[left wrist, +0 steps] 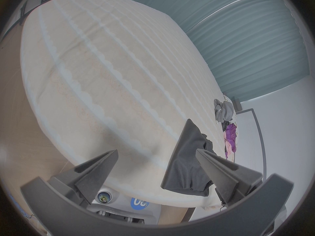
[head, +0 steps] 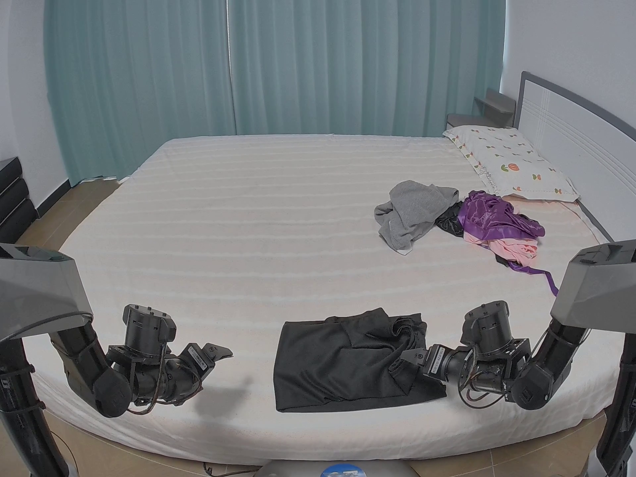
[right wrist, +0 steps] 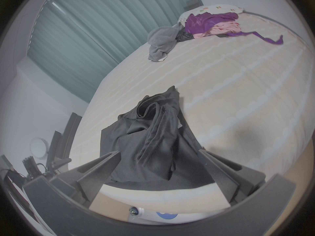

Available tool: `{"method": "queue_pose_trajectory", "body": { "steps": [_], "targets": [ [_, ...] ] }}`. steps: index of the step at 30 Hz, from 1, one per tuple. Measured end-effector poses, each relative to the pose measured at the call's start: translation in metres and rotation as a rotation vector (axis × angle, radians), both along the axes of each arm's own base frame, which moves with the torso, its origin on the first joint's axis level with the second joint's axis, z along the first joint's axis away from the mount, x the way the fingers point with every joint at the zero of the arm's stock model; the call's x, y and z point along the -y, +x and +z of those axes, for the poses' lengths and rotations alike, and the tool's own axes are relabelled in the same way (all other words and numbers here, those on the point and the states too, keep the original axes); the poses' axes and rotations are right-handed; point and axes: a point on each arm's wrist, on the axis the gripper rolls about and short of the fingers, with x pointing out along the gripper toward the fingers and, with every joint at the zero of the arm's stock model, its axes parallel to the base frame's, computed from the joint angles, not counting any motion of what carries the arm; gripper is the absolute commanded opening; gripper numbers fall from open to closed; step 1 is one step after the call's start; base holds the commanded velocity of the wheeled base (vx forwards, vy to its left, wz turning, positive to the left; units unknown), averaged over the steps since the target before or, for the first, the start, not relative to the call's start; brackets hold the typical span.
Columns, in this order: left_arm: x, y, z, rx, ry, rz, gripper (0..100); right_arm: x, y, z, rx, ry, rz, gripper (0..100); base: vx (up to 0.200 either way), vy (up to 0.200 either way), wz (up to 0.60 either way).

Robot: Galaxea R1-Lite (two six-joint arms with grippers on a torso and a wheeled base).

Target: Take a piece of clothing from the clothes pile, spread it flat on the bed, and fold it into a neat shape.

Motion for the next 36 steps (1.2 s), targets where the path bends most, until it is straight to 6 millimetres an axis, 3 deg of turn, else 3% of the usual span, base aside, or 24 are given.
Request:
{"method": "queue_pose_trajectory", "body": {
  "steps": [11, 19, 28, 36],
  "targets": [
    [0.0, 0.001, -0.001, 0.001, 0.0, 0.0, 100, -0.024, 0.008, -0.016, 0.034, -0.207, 0.074, 100, 0.0, 0.0, 0.0],
    [0.001, 0.002, -0.001, 0.0, 0.001, 0.001, 100, -0.029, 0.012, -0.024, 0.029, -0.237, 0.1, 100, 0.0, 0.0, 0.0],
    [0.001, 0.002, -0.003, -0.003, 0.003, 0.002, 100, -0.022, 0.01, -0.032, -0.037, -0.28, 0.085, 100, 0.0, 0.0, 0.0],
    [0.0, 0.002, -0.003, -0.005, 0.004, 0.002, 100, -0.001, 0.003, -0.034, -0.07, -0.325, 0.03, 100, 0.0, 0.0, 0.0]
  ]
}}
